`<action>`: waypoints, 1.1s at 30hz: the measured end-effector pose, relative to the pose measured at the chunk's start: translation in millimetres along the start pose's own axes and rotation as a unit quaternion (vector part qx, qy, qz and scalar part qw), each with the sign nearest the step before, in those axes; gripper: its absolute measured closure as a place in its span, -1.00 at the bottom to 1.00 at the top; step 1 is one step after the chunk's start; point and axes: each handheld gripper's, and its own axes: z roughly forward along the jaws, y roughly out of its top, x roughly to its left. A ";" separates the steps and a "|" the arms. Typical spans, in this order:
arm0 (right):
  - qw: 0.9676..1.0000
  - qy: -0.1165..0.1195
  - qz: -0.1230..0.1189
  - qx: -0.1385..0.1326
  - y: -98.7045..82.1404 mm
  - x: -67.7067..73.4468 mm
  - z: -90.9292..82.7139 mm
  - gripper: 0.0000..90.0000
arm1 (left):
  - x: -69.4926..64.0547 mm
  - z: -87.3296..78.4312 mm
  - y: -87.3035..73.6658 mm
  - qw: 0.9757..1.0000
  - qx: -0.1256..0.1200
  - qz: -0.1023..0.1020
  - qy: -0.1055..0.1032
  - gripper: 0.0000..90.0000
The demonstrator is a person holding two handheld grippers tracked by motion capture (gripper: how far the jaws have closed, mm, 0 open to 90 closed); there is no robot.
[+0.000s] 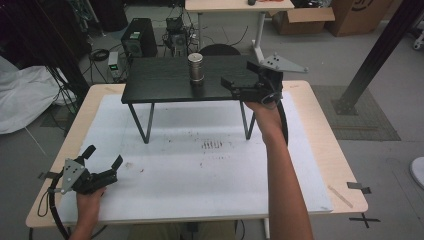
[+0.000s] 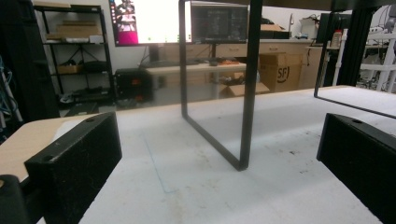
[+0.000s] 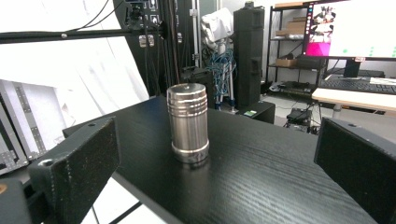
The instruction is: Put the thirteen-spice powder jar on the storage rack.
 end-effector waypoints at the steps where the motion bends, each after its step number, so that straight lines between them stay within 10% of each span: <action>1: 1.000 -0.001 0.000 -0.001 -1.3 0.2 -2.2 -0.99 | -0.1 0.0 -0.1 1.000 -0.001 0.000 0.000 -0.99; 33: 0.999 -0.018 -0.019 -0.027 -49.3 8.4 -59.7 -0.99 | -0.3 0.5 0.0 1.000 0.000 0.001 0.000 -0.99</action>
